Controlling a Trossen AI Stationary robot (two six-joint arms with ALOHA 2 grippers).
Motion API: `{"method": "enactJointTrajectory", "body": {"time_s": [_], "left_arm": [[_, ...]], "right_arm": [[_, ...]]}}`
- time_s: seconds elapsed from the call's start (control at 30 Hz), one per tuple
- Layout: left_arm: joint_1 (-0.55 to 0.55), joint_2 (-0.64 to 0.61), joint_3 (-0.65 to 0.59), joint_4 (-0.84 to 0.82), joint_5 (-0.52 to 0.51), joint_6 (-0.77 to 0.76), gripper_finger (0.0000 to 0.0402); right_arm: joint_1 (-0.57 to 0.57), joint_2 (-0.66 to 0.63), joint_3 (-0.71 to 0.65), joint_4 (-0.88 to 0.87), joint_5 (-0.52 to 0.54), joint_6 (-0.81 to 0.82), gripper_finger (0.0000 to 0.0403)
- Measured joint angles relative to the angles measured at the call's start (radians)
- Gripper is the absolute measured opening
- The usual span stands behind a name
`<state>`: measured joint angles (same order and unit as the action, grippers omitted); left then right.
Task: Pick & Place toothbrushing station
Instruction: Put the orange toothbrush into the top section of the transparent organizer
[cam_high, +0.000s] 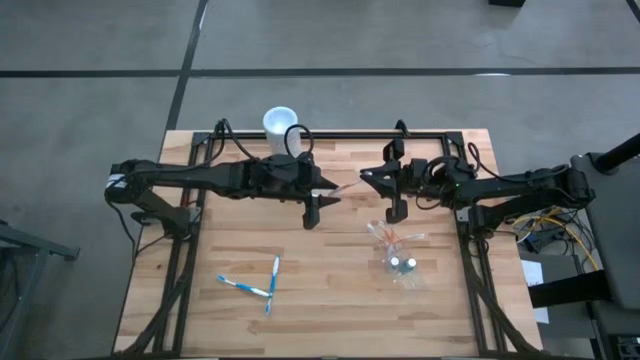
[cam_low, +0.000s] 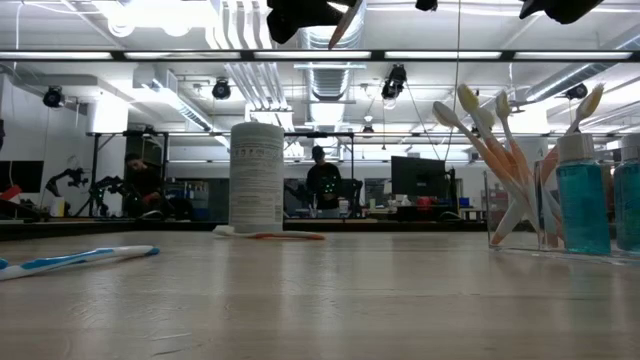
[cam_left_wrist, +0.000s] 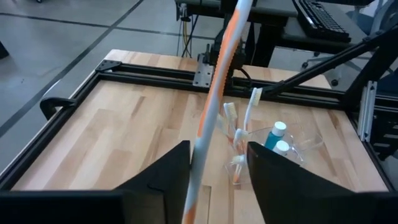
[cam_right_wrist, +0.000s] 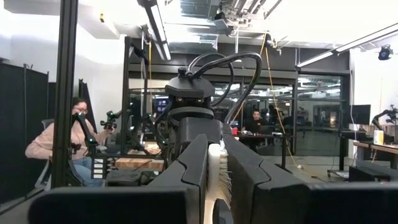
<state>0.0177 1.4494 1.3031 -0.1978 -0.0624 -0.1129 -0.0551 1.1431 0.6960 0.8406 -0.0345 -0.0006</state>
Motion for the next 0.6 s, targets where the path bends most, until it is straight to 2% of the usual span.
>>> {"method": "enactJointTrajectory", "body": {"time_s": [0.27, 0.47, 0.6], "left_arm": [[0.0, 0.0, 0.0, -0.001, -0.016, 0.0, 0.0201], [0.0, 0.0, 0.0, -0.001, -0.024, -0.001, 0.0205], [0.0, 0.0, 0.0, -0.002, -0.114, -0.002, 0.0204]], "right_arm": [[0.0, 0.0, 0.0, 0.001, 0.001, -0.002, 0.0033], [0.0, 0.0, 0.0, 0.001, 0.0, -0.002, 0.0033], [0.0, -0.002, 0.0, 0.002, -0.044, -0.002, 0.0033]]}}
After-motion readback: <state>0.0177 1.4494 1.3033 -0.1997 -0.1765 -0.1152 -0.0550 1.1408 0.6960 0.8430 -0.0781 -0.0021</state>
